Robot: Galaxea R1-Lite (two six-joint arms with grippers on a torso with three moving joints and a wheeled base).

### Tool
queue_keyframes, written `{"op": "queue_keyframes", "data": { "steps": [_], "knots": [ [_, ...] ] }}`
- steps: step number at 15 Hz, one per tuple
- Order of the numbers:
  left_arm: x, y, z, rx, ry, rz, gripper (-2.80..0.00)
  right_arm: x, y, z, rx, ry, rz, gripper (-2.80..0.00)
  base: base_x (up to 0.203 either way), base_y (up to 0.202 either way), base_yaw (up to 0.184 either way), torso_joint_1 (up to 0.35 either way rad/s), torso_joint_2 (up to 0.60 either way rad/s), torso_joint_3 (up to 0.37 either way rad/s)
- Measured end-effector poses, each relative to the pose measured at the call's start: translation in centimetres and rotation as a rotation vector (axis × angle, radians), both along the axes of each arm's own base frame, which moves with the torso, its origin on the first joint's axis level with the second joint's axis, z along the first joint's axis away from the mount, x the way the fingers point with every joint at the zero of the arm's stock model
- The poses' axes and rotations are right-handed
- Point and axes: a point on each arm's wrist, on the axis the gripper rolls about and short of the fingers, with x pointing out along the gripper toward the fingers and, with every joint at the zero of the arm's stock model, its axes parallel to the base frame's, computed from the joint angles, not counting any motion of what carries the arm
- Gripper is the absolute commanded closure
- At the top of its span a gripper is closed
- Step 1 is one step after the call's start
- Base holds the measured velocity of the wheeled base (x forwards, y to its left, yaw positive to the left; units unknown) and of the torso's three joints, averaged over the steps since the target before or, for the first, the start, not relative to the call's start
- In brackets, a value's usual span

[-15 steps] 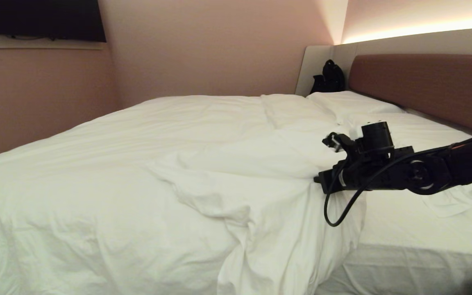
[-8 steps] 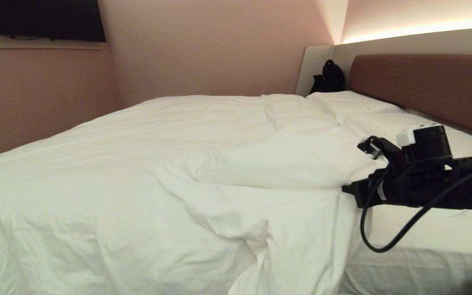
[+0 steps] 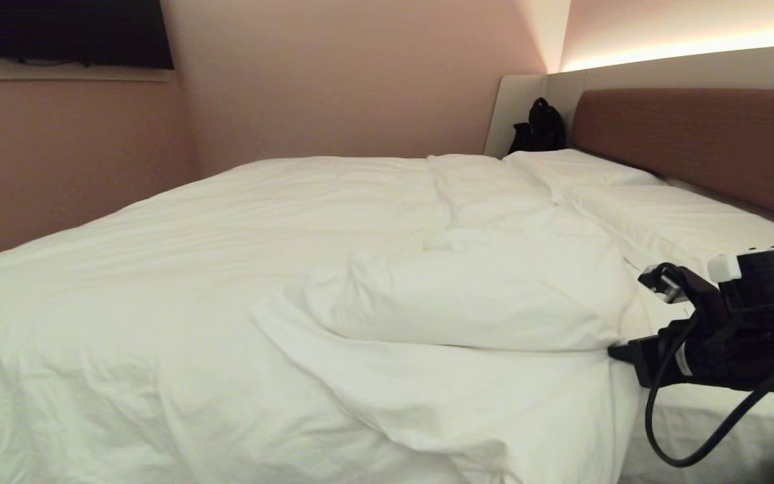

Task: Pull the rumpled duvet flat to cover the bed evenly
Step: Flatten the corners of the folded blanket

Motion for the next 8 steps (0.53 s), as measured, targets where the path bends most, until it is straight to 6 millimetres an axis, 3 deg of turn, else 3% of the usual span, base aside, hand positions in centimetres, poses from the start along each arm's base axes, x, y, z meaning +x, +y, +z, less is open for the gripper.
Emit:
{"op": "queue_keyframes", "data": {
  "steps": [4, 5, 8],
  "knots": [
    [0.0, 0.0, 0.0, 0.0, 0.0, 0.0, 0.0, -0.22, -0.74, -0.7, -0.007, 0.029, -0.025, 0.0, 0.0, 0.0, 0.0, 0.0, 0.0, 0.0],
    [0.0, 0.0, 0.0, 0.0, 0.0, 0.0, 0.0, -0.2, -0.79, -0.78, -0.008, 0.032, -0.027, -2.8, 0.0, 0.0, 0.0, 0.0, 0.0, 0.0],
    [0.0, 0.0, 0.0, 0.0, 0.0, 0.0, 0.0, -0.14, -0.88, -1.0, -0.007, 0.044, -0.032, -2.8, 0.0, 0.0, 0.0, 0.0, 0.0, 0.0]
  ]
}}
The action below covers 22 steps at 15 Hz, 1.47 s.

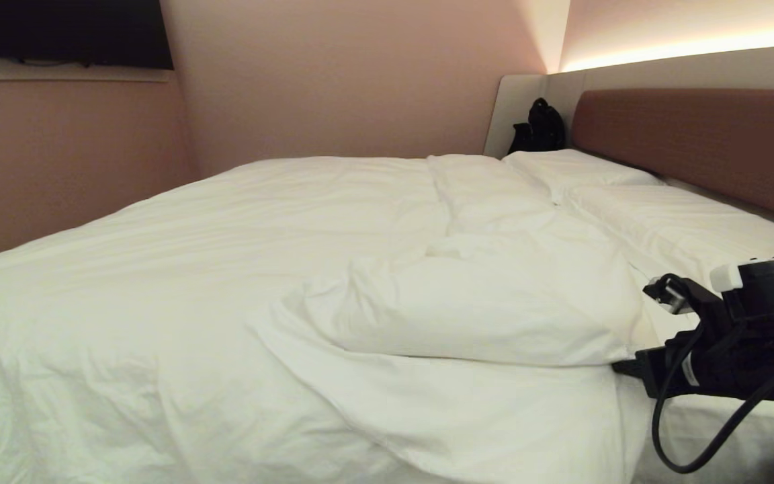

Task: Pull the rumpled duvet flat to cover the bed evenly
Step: Flatten the corners of the folded blanket

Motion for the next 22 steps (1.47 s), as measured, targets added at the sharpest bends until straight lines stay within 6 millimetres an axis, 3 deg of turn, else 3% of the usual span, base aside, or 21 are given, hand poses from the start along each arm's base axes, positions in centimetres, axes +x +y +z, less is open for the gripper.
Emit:
{"op": "queue_keyframes", "data": {
  "steps": [4, 9, 13, 17, 22],
  "knots": [
    [0.0, 0.0, 0.0, 0.0, 0.0, 0.0, 0.0, -0.5, 0.0, 0.9, 0.004, -0.036, -0.001, -2.8, 0.0, 0.0, 0.0, 0.0, 0.0, 0.0],
    [0.0, 0.0, 0.0, 0.0, 0.0, 0.0, 0.0, -1.2, 0.6, 3.8, 0.014, -0.157, 0.029, -2.8, 0.0, 0.0, 0.0, 0.0, 0.0, 0.0],
    [0.0, 0.0, 0.0, 0.0, 0.0, 0.0, 0.0, -0.7, 3.1, 8.7, 0.042, -0.334, 0.127, -2.8, 0.0, 0.0, 0.0, 0.0, 0.0, 0.0],
    [0.0, 0.0, 0.0, 0.0, 0.0, 0.001, 0.0, 2.6, 6.6, 10.4, 0.063, -0.38, 0.209, -2.8, 0.0, 0.0, 0.0, 0.0, 0.0, 0.0],
    [0.0, 0.0, 0.0, 0.0, -0.001, 0.001, 0.0, 6.9, 12.0, 7.9, 0.028, -0.323, 0.268, -2.8, 0.0, 0.0, 0.0, 0.0, 0.0, 0.0]
  ]
}}
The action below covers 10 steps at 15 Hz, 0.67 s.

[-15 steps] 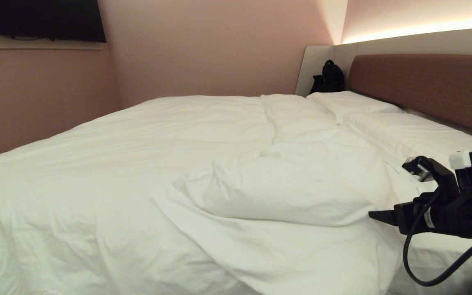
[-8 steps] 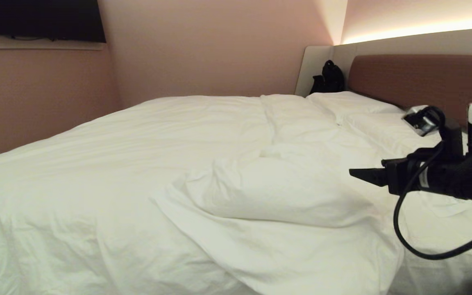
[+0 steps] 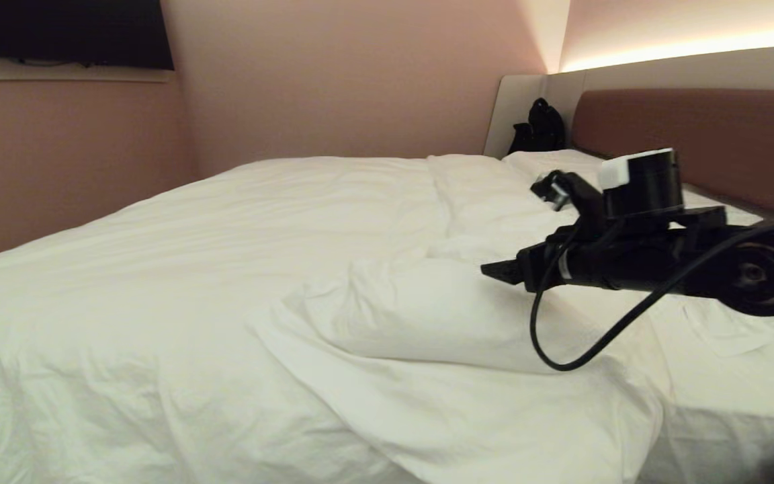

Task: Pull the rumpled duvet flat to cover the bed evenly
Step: Flatten the corners of the folded blanket

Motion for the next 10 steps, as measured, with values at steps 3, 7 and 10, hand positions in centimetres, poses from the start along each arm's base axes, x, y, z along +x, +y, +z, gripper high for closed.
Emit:
{"op": "queue_keyframes", "data": {
  "steps": [3, 7, 10],
  "knots": [
    [0.0, 0.0, 0.0, 0.001, 0.0, -0.001, 0.0, 1.1, 2.2, -2.1, -0.039, 0.04, 0.03, -2.8, 0.0, 0.0, 0.0, 0.0, 0.0, 0.0],
    [0.0, 0.0, 0.0, 0.0, 0.0, 0.0, 0.0, 1.6, 4.2, -4.4, -0.074, 0.081, 0.077, -2.8, 0.0, 0.0, 0.0, 0.0, 0.0, 0.0],
    [0.0, 0.0, 0.0, 0.0, 0.0, 0.0, 0.0, 2.6, 5.2, -6.9, -0.109, 0.129, 0.094, -2.8, 0.0, 0.0, 0.0, 0.0, 0.0, 0.0]
  ]
}}
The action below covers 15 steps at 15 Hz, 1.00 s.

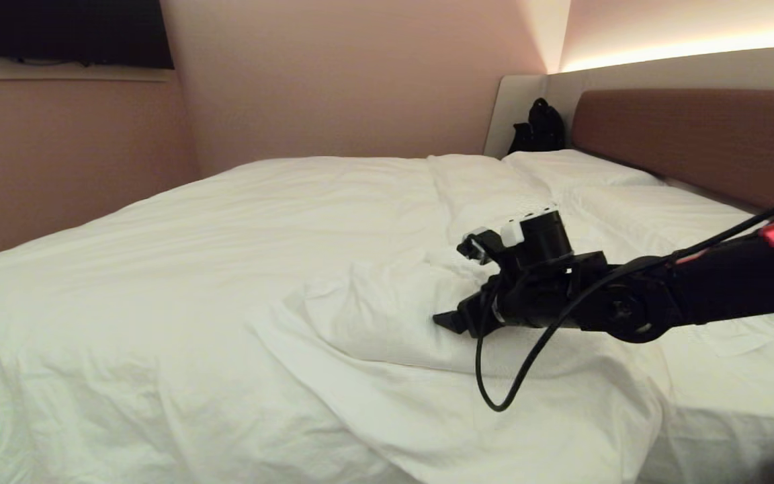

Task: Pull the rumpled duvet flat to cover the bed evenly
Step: Flatten the corners of the folded blanket

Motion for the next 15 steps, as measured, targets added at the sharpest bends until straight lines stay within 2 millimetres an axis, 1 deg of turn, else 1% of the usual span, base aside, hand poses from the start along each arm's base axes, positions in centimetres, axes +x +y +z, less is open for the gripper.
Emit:
{"op": "queue_keyframes", "data": {
  "steps": [2, 7, 10, 11, 12, 15],
  "knots": [
    [0.0, 0.0, 0.0, 0.0, 0.0, 0.0, 0.0, 1.2, 0.5, -2.2, -0.023, 0.044, -0.004, -2.8, 0.0, 0.0, 0.0, 0.0, 0.0, 0.0],
    [0.0, 0.0, 0.0, 0.0, 0.001, 0.0, 0.0, 3.6, 0.8, -7.9, -0.081, 0.146, -0.036, -2.8, 0.0, 0.0, 0.0, 0.0, 0.0, 0.0],
    [0.0, 0.0, 0.0, 0.0, 0.0, 0.0, 0.0, 4.5, 1.0, -9.6, -0.097, 0.172, -0.044, -2.8, 0.0, 0.0, 0.0, 0.0, 0.0, 0.0],
    [0.0, 0.0, 0.0, 0.0, 0.0, 0.0, 0.0, 4.8, 1.1, -10.1, -0.105, 0.176, -0.049, -2.55, 0.0, 0.0, 0.0, 0.0, 0.0, 0.0],
    [0.0, 0.0, 0.0, 0.0, 0.0, 0.0, 0.0, 5.1, 1.1, -10.6, -0.114, 0.179, -0.055, 0.0, 0.0, 0.0, 0.0, 0.0, 0.0, 0.0],
    [0.0, 0.0, 0.0, 0.0, 0.0, 0.0, 0.0, 5.6, 0.9, -11.7, -0.125, 0.193, -0.071, 0.0, 0.0, 0.0, 0.0, 0.0, 0.0, 0.0]
  ]
}}
